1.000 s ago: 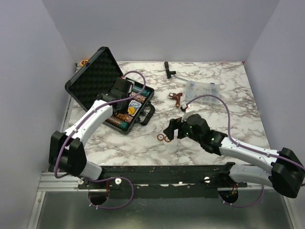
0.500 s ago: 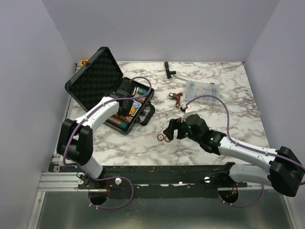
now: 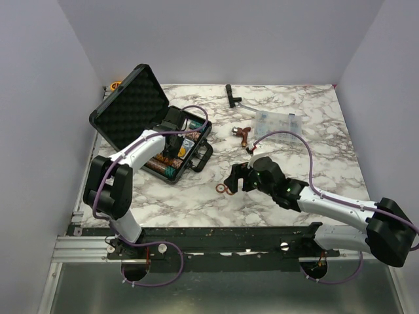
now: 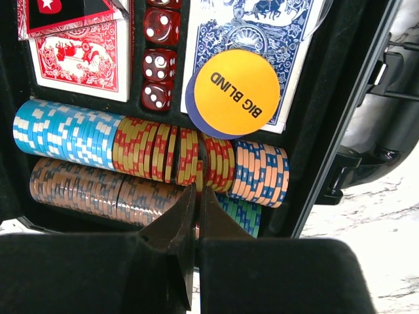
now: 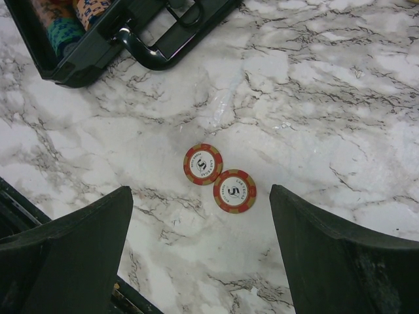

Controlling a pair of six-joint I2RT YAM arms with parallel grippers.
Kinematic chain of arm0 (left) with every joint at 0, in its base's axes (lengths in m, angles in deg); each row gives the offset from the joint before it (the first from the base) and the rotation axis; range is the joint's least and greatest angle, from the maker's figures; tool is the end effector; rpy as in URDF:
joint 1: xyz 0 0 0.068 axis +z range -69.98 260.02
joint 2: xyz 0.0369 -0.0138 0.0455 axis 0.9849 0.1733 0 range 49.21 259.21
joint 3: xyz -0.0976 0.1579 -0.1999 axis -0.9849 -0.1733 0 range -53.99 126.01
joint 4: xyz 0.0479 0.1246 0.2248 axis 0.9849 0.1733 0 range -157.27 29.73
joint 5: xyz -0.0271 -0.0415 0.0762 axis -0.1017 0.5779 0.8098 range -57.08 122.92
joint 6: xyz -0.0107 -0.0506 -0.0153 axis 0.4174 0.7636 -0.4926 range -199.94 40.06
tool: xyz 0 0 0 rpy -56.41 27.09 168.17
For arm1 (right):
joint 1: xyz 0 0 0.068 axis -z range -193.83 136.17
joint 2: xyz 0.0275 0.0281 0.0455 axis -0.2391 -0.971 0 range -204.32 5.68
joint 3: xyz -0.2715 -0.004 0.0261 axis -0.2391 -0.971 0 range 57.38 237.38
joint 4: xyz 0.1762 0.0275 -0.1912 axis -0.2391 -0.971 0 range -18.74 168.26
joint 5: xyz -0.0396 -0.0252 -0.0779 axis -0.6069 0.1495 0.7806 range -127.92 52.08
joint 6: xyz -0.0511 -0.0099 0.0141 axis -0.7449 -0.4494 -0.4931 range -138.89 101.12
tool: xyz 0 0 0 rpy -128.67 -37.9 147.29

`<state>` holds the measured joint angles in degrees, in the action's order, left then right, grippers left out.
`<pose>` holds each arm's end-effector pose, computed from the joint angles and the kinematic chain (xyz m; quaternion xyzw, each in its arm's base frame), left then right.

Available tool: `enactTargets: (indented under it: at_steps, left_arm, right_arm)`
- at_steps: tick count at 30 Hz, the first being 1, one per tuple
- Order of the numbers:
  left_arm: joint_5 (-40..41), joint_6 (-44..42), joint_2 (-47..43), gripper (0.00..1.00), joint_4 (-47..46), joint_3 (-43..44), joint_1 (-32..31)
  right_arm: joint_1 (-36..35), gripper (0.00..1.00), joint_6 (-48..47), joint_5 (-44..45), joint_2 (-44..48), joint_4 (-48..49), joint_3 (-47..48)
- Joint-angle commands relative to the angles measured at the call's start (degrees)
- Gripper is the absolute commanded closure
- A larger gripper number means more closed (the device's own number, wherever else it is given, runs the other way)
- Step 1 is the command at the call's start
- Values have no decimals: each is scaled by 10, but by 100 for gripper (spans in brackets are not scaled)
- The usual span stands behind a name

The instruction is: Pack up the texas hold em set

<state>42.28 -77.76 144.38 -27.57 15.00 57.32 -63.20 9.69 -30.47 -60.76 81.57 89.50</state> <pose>0.3110 -0.1237 0.2226 0.1568 0.9621 0.0331 0.2206 0.1626 0.1824 0.2106 -0.1253 0.8601 0.2650 0.4176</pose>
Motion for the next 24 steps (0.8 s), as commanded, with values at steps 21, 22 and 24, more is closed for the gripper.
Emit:
enactTargets:
  at_steps: [21, 22, 24]
  left_arm:
    - [-19, 17, 56, 92, 3, 35, 27]
    - [-23, 16, 61, 93, 4, 36, 28]
    - [-31, 15, 70, 96, 11, 40, 29]
  right_arm:
    - [2, 13, 21, -26, -20, 20, -5]
    - [3, 13, 22, -27, -19, 20, -6]
    - [2, 13, 23, -27, -19, 22, -8]
